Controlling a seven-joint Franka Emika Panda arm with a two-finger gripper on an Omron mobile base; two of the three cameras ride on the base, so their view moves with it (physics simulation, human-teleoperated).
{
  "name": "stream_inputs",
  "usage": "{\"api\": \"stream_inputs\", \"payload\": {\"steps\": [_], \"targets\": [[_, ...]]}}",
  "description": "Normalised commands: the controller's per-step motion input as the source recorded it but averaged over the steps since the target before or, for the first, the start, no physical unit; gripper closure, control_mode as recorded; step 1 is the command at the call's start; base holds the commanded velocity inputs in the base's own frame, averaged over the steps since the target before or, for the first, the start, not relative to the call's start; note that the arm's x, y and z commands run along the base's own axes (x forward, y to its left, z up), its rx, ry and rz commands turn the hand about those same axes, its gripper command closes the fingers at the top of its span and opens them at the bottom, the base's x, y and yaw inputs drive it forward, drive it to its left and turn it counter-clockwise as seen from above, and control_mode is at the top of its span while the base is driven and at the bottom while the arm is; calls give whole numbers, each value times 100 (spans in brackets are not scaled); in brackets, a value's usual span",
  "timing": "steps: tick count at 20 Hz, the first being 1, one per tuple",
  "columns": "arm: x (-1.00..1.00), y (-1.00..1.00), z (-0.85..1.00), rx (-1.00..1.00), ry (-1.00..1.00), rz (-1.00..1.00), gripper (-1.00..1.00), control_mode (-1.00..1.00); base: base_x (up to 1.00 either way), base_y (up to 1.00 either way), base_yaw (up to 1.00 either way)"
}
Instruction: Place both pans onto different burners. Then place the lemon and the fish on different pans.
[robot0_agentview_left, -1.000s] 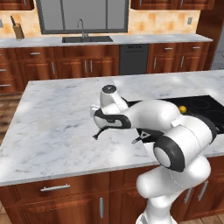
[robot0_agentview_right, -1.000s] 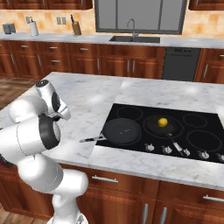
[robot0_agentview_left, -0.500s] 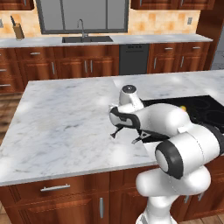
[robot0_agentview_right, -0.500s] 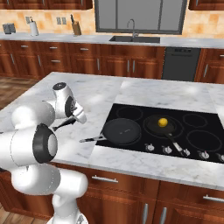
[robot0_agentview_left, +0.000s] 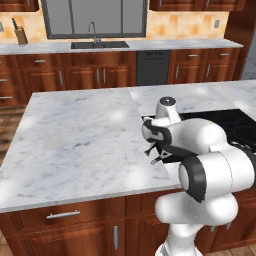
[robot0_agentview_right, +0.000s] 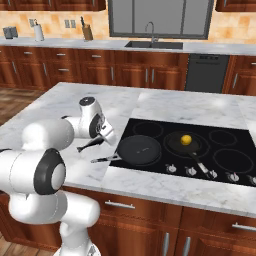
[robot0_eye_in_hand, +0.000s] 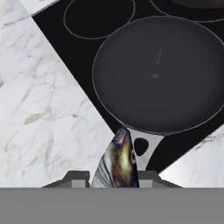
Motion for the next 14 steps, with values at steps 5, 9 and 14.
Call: {"api": "stream_inputs", "payload": {"steps": [5,9,14], "targets": [[4,-75,0,0,0,-7,100,-100,0,0,0],[13,-71,0,0,0,-4,100,-100,0,0,0],[30,-60,-7,0,0,-3,100,-100,0,0,0]]}}
